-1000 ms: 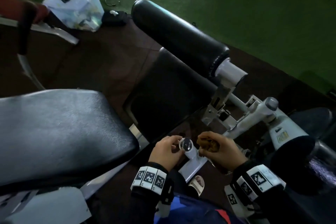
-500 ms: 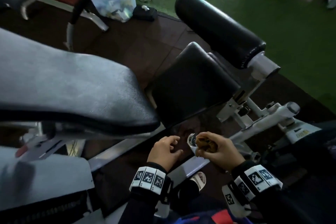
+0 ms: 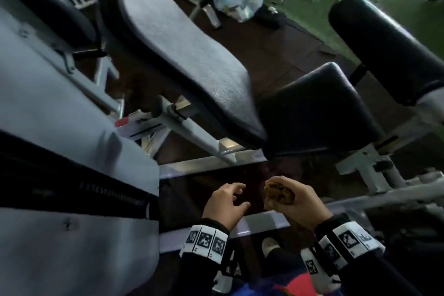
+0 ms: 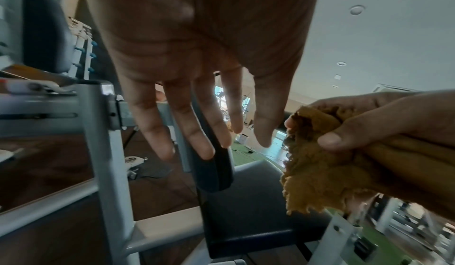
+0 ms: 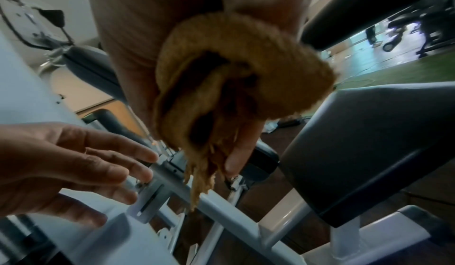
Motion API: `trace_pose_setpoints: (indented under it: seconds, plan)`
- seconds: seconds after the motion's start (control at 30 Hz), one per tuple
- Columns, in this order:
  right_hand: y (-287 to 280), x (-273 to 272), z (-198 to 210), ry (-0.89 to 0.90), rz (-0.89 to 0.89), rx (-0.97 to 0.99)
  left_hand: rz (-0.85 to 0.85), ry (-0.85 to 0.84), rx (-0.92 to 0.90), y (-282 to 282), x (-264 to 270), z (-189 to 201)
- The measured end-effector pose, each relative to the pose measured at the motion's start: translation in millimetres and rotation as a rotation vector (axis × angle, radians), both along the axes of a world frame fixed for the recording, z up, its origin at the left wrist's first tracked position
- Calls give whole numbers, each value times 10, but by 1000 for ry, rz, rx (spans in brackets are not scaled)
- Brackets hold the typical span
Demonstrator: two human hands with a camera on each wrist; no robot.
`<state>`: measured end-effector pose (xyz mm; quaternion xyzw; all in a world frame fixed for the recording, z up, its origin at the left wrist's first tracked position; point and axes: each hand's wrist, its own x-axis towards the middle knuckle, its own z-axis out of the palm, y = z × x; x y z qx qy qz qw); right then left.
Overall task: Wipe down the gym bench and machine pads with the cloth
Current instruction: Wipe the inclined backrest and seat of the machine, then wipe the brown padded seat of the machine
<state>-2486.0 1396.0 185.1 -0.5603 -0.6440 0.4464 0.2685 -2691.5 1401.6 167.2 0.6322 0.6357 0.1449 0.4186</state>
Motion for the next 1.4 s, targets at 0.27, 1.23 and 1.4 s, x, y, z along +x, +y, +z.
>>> trace_pose_setpoints:
  seconds: [0.27,1.23,1.4]
  plan:
    - [224,-183,35,-48,286,-79,269,16,11,-364,-131,67]
    - [-2146,-1725,99,-75,1463,-42,1519,93,-148,-4497,120,179]
    - [-3248,-2050,71,-96,1703,-61,1674,126,-173,-5620,223,235]
